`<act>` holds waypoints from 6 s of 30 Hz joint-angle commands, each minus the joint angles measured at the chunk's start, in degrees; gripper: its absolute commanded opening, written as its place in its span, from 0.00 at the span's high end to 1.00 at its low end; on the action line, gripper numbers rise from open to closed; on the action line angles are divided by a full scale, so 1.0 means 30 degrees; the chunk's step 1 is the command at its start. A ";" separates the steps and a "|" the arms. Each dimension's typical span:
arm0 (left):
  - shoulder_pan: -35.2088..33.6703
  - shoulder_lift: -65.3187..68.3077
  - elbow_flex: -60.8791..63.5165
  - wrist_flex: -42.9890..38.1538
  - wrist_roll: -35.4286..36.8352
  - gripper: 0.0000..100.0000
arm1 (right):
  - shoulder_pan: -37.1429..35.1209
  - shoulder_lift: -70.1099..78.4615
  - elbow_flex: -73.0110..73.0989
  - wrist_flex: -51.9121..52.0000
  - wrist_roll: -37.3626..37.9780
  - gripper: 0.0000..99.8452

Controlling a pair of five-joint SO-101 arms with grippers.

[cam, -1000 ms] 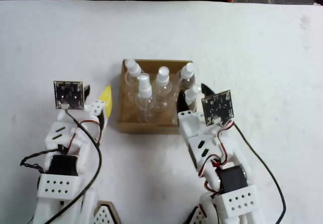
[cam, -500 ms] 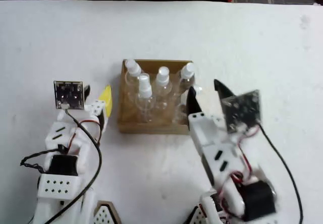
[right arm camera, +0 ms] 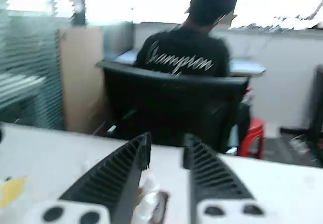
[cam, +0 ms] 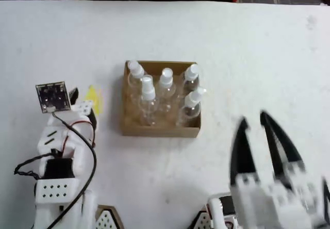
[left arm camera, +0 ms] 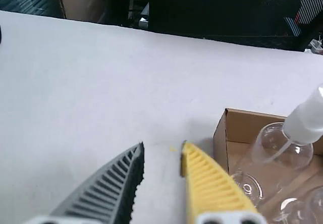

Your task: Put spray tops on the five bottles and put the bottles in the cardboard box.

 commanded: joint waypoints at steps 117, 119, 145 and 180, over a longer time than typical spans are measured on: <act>0.1685 -1.1297 0.5685 1.6029 -0.3692 0.97 | 0.1890 -0.3502 2.6256 -0.1861 0.1846 0.98; 0.1597 -1.1297 0.5685 1.5971 -0.3692 0.97 | 0.1890 -0.3502 2.6256 -0.1861 0.1817 0.98; 0.1597 -1.1297 0.5685 1.6029 -0.3692 0.97 | 0.1978 -0.3531 2.6256 -0.1861 0.0557 0.98; 0.1597 -1.1297 0.5685 1.6059 -0.3692 0.97 | 0.1978 -0.3531 2.6256 -0.1861 0.0557 0.98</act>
